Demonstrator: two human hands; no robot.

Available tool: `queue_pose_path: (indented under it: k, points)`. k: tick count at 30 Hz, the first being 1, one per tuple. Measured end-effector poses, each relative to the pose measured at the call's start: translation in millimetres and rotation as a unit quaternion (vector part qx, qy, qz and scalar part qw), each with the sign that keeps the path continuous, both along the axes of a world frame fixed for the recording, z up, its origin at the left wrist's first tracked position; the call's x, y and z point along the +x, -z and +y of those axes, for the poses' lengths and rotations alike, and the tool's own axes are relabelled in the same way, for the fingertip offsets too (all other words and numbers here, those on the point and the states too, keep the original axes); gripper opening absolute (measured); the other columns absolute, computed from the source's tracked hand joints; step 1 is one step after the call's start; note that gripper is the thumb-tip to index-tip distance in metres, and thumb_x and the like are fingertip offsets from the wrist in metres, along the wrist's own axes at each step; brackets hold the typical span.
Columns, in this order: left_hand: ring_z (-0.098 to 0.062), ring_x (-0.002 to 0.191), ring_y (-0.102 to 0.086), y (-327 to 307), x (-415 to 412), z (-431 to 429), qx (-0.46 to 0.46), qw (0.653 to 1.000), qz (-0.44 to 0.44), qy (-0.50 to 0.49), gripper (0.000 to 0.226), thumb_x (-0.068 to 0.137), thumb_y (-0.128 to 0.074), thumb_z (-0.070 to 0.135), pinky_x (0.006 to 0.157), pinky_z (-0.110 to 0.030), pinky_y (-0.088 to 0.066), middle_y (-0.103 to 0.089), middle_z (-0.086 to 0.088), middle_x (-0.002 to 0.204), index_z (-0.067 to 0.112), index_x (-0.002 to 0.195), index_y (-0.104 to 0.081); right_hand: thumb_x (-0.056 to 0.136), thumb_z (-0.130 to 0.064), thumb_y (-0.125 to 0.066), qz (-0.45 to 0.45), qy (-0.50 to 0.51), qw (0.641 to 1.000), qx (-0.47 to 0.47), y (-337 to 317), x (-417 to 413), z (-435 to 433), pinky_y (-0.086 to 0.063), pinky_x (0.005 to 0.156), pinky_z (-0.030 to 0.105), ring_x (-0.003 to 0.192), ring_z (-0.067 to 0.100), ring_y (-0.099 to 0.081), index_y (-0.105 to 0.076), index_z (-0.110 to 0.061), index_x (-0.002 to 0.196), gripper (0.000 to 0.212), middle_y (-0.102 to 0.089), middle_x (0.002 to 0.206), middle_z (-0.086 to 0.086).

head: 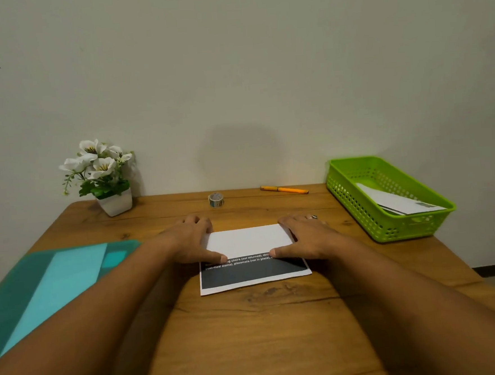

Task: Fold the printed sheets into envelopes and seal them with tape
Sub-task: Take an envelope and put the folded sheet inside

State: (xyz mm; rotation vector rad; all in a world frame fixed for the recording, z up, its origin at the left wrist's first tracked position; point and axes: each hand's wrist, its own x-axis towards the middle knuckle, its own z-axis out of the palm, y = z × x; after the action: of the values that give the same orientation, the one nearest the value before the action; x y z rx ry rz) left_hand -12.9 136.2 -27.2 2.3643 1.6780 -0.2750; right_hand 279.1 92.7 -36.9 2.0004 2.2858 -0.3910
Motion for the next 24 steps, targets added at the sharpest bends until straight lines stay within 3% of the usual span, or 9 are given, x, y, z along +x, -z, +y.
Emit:
queue_pose_path:
  k: [2, 6, 9, 13, 19, 24]
  points:
    - [-0.026, 0.133, -0.04, -1, 3, -3, -0.008, 1.0, -0.018, -0.003, 0.092, 0.068, -0.073, 0.078, 0.108, -0.043, -0.042, -0.037, -0.003, 0.149, 0.03, 0.139, -0.04, 0.082, -0.078, -0.065, 0.009, -0.013, 1.0, -0.007, -7, 0, -4, -0.035, 0.115, 0.047, 0.145, 0.033, -0.036, -0.035, -0.027, 0.155, 0.094, -0.04, 0.162, 0.002]
    - [-0.021, 0.125, -0.045, -3, 7, -12, 0.004, 0.998, -0.055, 0.008, 0.091, 0.068, -0.08, 0.07, 0.103, -0.039, -0.047, -0.041, 0.0, 0.145, 0.029, 0.138, -0.039, 0.081, -0.068, -0.073, 0.02, -0.038, 0.999, -0.002, -16, -7, -11, -0.035, 0.118, 0.047, 0.148, 0.031, -0.036, -0.025, -0.03, 0.161, 0.101, -0.037, 0.165, -0.001]
    - [-0.021, 0.123, -0.048, -6, 13, -23, 0.107, 0.993, -0.025, 0.05, 0.085, 0.069, -0.078, 0.07, 0.105, -0.042, -0.041, -0.048, 0.003, 0.139, 0.031, 0.135, -0.039, 0.082, -0.064, -0.074, -0.029, -0.073, 0.996, 0.05, -22, -18, -17, -0.031, 0.119, 0.05, 0.148, 0.03, -0.038, -0.019, -0.031, 0.162, 0.102, -0.041, 0.163, 0.002]
    - [-0.021, 0.122, -0.05, -6, 19, -36, 0.254, 0.961, 0.034, 0.107, 0.081, 0.068, -0.073, 0.073, 0.111, -0.046, -0.032, -0.054, 0.005, 0.133, 0.032, 0.131, -0.042, 0.081, -0.063, -0.076, -0.119, -0.125, 0.977, 0.123, -31, -34, -22, -0.03, 0.117, 0.053, 0.14, 0.031, -0.046, -0.019, -0.027, 0.161, 0.105, -0.052, 0.153, 0.006]
    - [-0.019, 0.122, -0.052, -8, 19, -52, 0.321, 0.943, -0.008, 0.093, 0.065, 0.075, -0.079, 0.056, 0.11, -0.043, -0.033, -0.059, 0.005, 0.131, 0.029, 0.126, -0.049, 0.079, -0.063, -0.078, -0.153, -0.132, 0.967, 0.155, -32, -43, -26, -0.022, 0.122, 0.061, 0.144, 0.031, -0.041, -0.004, -0.022, 0.164, 0.121, -0.044, 0.156, 0.01]
    - [-0.018, 0.119, -0.052, -9, 10, -62, 0.351, 0.932, -0.027, 0.081, 0.039, 0.084, -0.072, 0.053, 0.107, -0.041, -0.035, -0.06, 0.006, 0.123, 0.032, 0.114, -0.057, 0.085, -0.044, -0.077, -0.158, -0.124, 0.96, 0.193, -34, -49, -30, -0.025, 0.12, 0.059, 0.126, 0.031, -0.058, -0.018, -0.018, 0.16, 0.1, -0.064, 0.132, 0.009]
